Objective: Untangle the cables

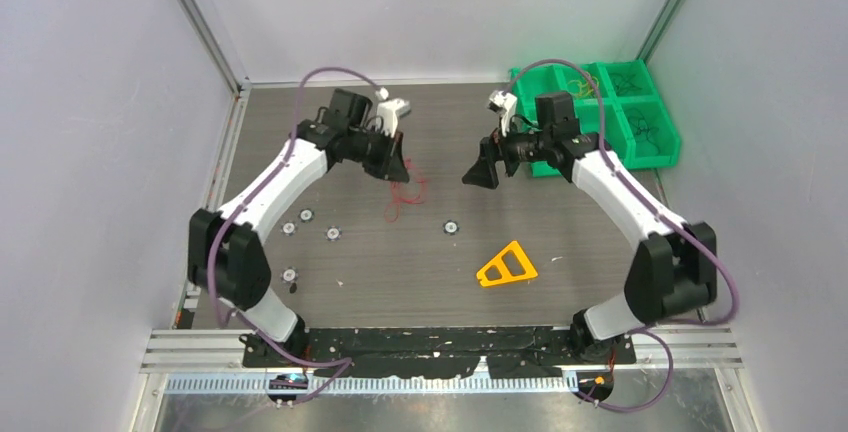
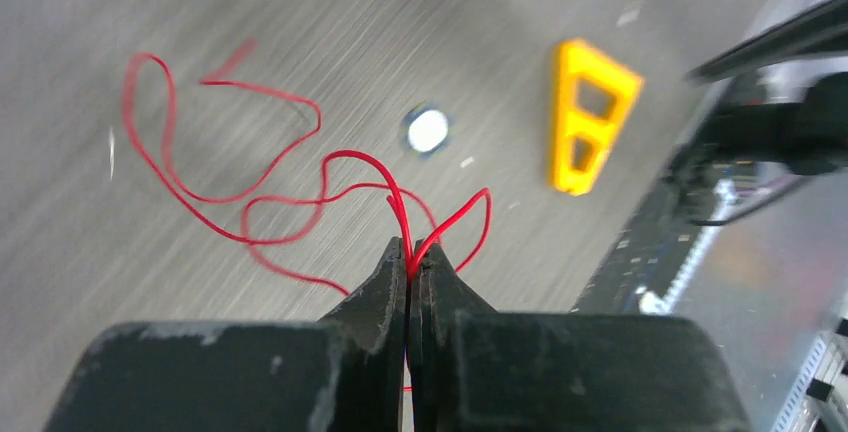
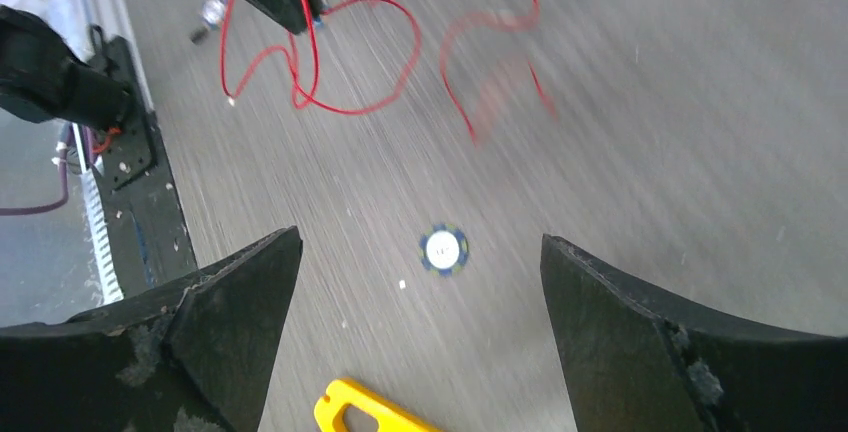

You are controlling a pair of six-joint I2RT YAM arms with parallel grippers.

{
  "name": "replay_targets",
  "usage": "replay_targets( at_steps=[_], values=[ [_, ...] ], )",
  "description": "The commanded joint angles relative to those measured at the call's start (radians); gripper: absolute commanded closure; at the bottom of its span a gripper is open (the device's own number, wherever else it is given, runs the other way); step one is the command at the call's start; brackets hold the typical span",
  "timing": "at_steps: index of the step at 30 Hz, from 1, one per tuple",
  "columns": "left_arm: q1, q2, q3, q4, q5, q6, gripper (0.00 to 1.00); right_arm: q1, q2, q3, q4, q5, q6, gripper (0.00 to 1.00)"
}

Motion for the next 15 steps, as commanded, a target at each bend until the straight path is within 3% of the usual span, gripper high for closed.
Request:
replay_targets(
  at_steps=[1,4,9,15],
  values=[
    [0.0,-0.101,0.111,0.075,0.324,0.041,1.0,0.053,-0.172,-0.063,0.397,-0.121,0.095,0.05],
    [0.0,-0.127,0.136,0.116,0.413,0.073,1.0,0.1,-0.242,-0.081,0.541,-0.112,0.117,0.05],
    [-0.003,-0.14,0.178,0.166,0.51,0.076,1.0,0.196,-0.289,-0.075,0.6,-0.079,0.095,0.05],
    [-0.01,-0.169,0.157,0.415,0.566,-0.166,1.0,0.264,-0.231,-0.079,0.667,0.011,0.14,0.05]
  ],
)
